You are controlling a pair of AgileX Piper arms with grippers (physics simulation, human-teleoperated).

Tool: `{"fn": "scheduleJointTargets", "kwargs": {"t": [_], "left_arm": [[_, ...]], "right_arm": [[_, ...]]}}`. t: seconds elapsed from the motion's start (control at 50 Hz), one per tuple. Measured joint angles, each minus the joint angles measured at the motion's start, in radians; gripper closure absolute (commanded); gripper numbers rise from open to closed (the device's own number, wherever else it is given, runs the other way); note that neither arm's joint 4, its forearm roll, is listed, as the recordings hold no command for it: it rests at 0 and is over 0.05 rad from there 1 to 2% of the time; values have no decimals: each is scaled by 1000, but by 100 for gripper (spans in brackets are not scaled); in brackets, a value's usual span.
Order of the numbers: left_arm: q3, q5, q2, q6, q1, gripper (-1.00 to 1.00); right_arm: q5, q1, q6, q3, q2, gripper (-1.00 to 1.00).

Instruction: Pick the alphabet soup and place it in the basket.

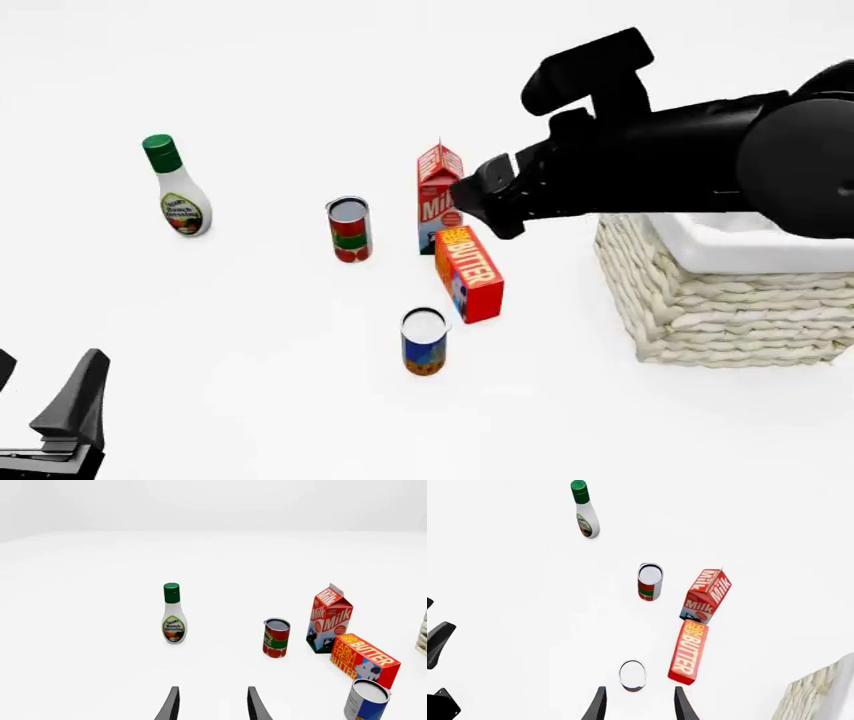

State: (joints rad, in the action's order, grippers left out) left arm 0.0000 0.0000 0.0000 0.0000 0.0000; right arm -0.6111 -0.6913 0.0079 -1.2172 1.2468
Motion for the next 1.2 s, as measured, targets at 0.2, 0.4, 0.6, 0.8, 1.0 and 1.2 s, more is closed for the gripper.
{"fn": "scheduleJointTargets", "kwargs": {"t": [0.2,0.4,0.6,0.8,1.0,1.2], "left_arm": [[0,0,0,0,0,-100],[0,0,0,0,0,-100],[0,0,0,0,0,-100],[0,0,0,0,0,-100],[0,0,0,0,0,-100],[0,0,0,0,0,-100]], "right_arm": [[49,-23,14,23,53,-100],[107,-29,23,43,111,-100],[167,-22,34,65,162,-100],[219,-26,47,92,207,-100],[259,-32,59,121,232,-100],[294,-34,69,136,266,-100]]}}
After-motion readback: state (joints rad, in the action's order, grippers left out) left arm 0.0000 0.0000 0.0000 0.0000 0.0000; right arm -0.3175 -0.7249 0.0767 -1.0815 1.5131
